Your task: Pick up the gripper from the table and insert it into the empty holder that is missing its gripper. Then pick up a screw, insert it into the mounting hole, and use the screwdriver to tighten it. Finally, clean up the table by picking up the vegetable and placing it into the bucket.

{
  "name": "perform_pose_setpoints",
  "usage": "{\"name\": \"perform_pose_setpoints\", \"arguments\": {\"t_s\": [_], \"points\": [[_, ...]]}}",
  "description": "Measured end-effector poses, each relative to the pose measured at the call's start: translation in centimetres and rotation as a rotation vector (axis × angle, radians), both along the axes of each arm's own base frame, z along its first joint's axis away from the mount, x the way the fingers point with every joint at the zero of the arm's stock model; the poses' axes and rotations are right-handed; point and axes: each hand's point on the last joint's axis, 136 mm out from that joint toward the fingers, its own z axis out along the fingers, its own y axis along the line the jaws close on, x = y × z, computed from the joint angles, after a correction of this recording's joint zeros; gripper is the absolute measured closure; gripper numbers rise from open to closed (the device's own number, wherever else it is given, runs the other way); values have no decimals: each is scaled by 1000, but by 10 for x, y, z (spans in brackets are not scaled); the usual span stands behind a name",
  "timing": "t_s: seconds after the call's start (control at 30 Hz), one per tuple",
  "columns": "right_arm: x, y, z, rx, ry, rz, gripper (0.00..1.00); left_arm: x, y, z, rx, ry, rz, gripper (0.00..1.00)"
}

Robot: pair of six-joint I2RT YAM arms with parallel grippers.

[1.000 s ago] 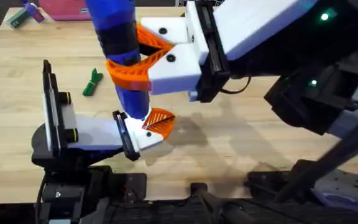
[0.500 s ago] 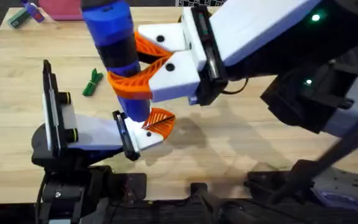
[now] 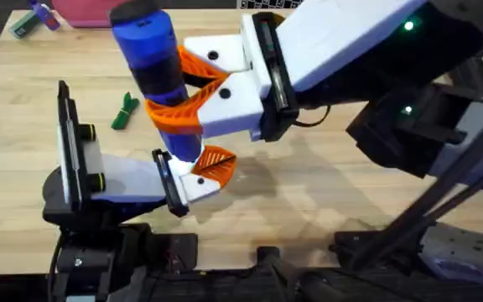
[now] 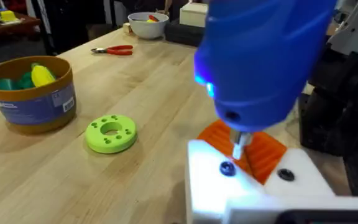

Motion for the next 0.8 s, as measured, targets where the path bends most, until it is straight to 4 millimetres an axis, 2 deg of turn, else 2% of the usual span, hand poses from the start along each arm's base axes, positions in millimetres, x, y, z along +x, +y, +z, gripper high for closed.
{"name": "perform_pose_setpoints", "arguments": {"t_s": [0.8], "points": [[2, 3, -10, -27, -6, -2, 978, 0, 0, 0, 0, 0, 0, 993]]}}
